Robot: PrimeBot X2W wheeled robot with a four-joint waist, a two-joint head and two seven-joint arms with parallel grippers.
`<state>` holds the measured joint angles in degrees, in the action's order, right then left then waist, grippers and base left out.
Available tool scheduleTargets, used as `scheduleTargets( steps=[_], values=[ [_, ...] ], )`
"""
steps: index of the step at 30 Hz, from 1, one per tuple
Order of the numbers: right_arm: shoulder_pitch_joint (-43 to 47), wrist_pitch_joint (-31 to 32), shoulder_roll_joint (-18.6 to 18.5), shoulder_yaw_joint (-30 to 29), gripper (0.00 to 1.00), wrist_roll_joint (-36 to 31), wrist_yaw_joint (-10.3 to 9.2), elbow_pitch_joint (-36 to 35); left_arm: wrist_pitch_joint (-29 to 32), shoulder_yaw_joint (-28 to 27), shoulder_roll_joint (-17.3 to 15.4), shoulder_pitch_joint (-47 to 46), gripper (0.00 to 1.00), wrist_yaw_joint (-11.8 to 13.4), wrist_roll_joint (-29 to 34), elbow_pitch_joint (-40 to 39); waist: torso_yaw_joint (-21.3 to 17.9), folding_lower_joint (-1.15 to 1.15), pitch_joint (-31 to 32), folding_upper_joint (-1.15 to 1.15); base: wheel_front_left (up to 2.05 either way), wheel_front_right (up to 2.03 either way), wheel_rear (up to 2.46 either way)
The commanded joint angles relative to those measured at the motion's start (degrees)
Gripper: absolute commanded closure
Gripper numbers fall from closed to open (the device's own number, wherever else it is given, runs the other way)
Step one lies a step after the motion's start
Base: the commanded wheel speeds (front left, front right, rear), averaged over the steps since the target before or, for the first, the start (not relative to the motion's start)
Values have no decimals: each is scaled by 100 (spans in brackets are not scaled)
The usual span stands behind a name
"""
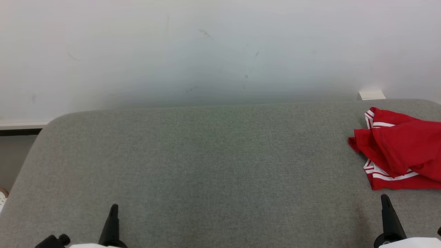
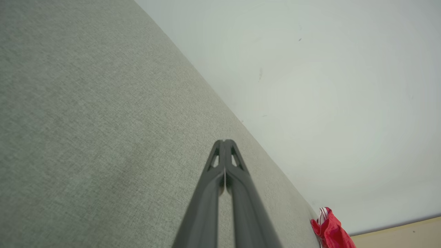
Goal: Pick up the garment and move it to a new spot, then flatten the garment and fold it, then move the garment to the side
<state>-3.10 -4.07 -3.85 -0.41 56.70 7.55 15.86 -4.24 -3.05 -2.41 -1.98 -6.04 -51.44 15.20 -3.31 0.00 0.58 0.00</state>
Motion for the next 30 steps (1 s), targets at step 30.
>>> scheduleTargets(
  steps=[30],
  values=[
    [-228, 512, 33, -315, 100, 1724, -7, -138, 528, -182, -51, -278, 100, -93, -1975, -97, 127, 0, -29, 0, 0, 0, 0]
  ],
)
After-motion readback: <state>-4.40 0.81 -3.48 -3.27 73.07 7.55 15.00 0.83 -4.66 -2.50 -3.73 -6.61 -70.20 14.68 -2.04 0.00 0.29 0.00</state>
